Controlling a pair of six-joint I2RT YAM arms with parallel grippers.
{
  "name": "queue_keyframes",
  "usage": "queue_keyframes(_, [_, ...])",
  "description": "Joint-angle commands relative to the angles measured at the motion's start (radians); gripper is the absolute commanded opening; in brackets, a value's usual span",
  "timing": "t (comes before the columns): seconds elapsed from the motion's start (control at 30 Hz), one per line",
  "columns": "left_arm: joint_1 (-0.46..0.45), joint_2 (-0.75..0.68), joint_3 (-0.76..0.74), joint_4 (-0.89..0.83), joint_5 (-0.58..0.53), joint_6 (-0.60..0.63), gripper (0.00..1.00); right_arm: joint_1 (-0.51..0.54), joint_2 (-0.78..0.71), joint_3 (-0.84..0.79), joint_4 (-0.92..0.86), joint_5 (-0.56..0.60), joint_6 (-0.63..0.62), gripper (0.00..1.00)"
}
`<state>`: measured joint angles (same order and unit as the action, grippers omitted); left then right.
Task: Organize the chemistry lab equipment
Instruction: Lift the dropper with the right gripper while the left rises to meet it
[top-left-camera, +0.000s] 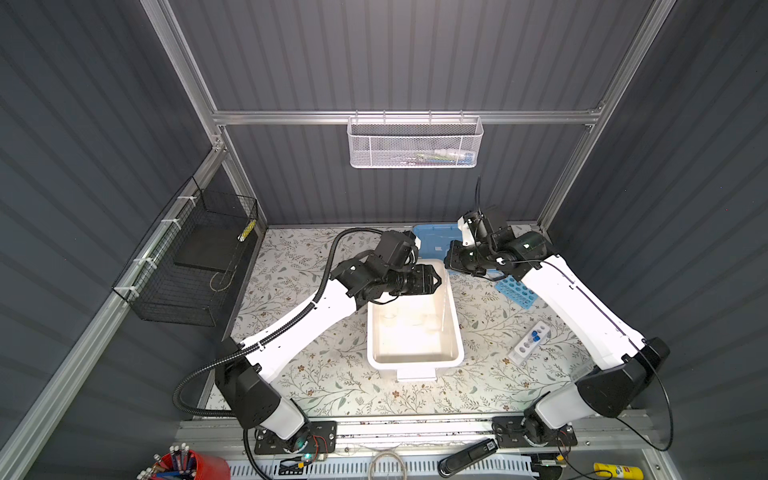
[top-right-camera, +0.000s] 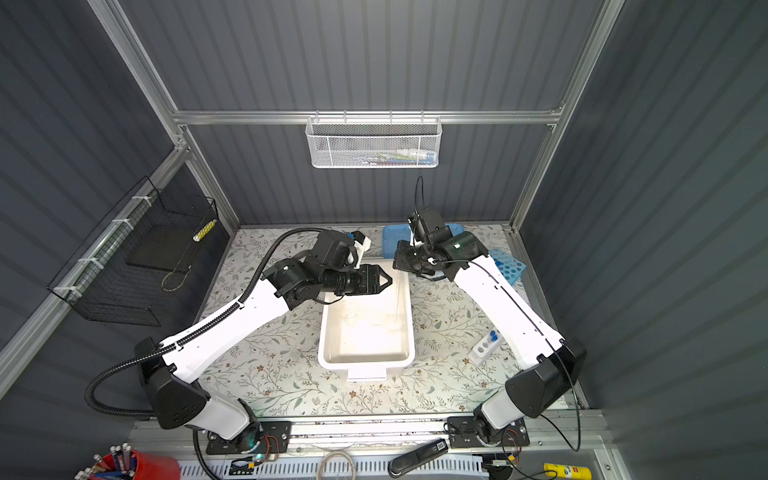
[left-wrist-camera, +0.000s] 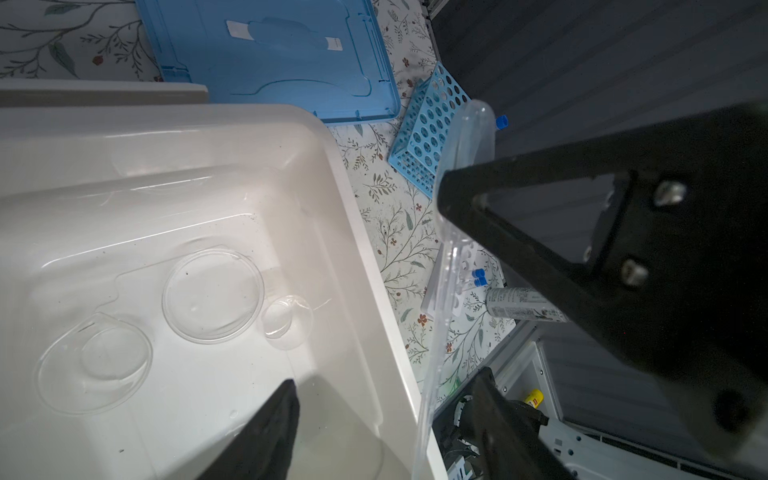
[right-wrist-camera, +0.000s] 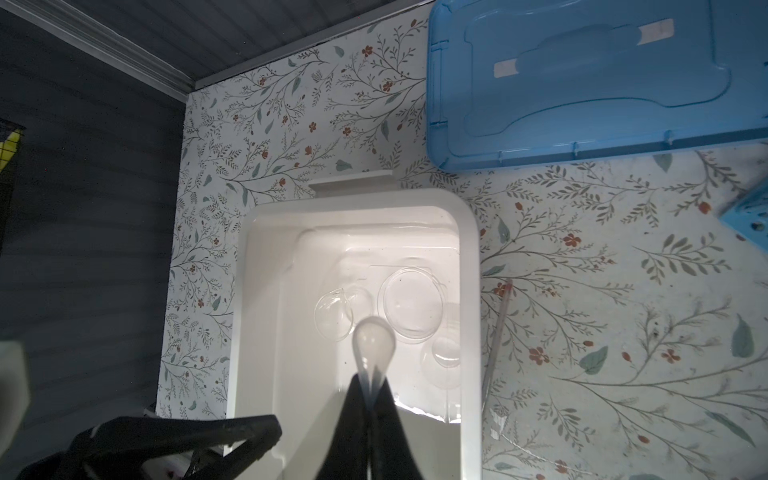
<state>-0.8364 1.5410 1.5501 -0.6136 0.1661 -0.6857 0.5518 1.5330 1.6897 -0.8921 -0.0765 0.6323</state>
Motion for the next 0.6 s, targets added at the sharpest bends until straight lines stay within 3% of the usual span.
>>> queue_keyframes(0.0, [0.001, -0.043, -0.026, 0.053, 0.035, -0.018, 0.67, 0.010, 0.023, 0.030, 0.035, -0.022, 0.023, 0.05])
queue_keyframes(0.57, [0.002, -0.029, -0.079, 0.107, 0.030, -0.025, 0.55, 0.030, -0.002, 0.020, 0.099, -0.062, 0.063, 0.06])
